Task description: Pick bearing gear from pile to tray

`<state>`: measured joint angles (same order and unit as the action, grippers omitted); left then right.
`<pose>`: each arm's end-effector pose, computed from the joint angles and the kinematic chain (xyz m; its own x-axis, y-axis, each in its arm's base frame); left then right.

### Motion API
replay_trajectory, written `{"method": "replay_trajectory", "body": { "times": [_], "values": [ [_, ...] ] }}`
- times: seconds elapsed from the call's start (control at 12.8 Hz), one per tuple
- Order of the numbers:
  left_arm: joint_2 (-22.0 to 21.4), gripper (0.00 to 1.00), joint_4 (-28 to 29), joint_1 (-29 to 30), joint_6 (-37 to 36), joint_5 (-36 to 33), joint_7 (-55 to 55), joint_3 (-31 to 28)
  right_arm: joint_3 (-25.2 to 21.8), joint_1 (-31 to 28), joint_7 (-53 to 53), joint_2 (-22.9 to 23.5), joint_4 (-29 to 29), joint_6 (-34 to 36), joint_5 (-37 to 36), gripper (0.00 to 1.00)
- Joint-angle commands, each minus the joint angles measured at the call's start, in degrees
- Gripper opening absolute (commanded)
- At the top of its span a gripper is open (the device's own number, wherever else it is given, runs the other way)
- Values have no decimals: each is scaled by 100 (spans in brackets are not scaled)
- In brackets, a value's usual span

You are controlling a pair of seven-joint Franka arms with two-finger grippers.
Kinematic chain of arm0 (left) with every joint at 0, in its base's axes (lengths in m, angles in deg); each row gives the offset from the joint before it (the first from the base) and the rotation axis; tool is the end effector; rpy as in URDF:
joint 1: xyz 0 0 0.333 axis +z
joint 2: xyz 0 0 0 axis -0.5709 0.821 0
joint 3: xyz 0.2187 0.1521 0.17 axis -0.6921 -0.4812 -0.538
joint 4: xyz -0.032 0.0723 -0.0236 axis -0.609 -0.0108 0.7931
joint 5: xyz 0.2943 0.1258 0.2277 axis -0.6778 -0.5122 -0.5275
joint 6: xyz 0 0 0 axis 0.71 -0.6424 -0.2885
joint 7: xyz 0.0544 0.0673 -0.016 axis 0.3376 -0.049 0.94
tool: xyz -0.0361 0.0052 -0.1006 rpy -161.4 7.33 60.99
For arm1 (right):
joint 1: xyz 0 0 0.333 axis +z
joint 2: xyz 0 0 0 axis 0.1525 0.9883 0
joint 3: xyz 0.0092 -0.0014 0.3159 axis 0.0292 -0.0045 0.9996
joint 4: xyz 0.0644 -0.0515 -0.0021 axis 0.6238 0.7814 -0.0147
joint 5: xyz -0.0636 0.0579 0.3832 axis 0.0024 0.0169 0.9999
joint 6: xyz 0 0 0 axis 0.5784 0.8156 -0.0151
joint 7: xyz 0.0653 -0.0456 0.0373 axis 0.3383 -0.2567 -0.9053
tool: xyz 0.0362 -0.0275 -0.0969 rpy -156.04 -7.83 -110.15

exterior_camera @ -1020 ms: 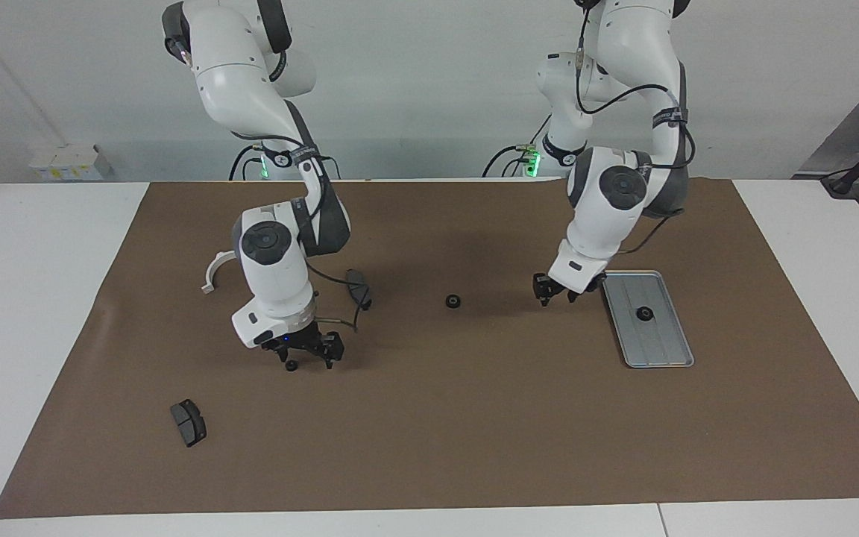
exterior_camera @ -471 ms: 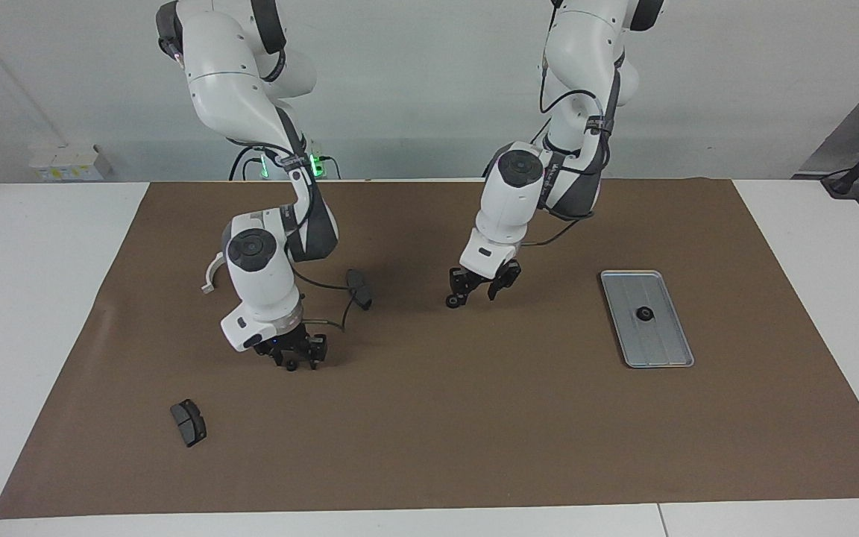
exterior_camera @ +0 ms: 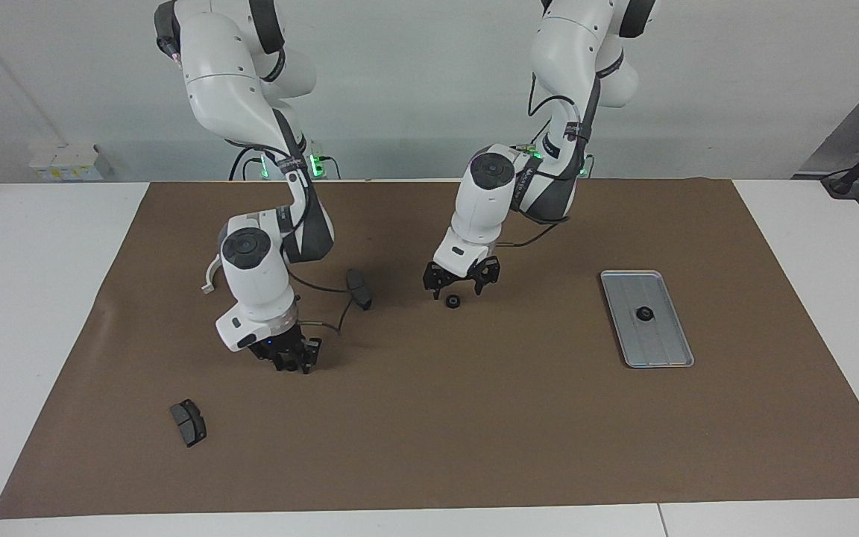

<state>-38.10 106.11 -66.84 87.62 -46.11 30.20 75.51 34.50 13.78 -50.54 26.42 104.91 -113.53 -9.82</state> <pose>0.5069 -0.3836 0.3386 0.9948 0.0978 0.0282 0.0937 -0.9884 0.1195 0.6575 0.1065 0.2886 0.9782 -0.1587 0.1341 -0.1596 -0.9872 -0.0041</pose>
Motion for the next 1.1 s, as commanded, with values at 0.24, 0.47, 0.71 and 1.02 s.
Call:
{"method": "replay_trajectory", "body": {
  "times": [0.24, 0.47, 0.71, 1.02],
  "values": [
    [333, 100, 4, -268, 142, 58, -183, -101, 79, -96, -30, -217, 225, -23, -73, 0],
    [333, 88, 4, -260, 134, 23, -201, -101, 79, -88, -30, -463, 208, 99, -73, 0],
    [333, 67, 13, -251, 81, 23, -306, -101, 105, -9, 163, -735, 155, 381, -73, 0],
    [333, 51, 31, -233, 63, 14, -306, -101, 140, 194, 638, -719, 23, 250, -64, 0]
  ]
}}
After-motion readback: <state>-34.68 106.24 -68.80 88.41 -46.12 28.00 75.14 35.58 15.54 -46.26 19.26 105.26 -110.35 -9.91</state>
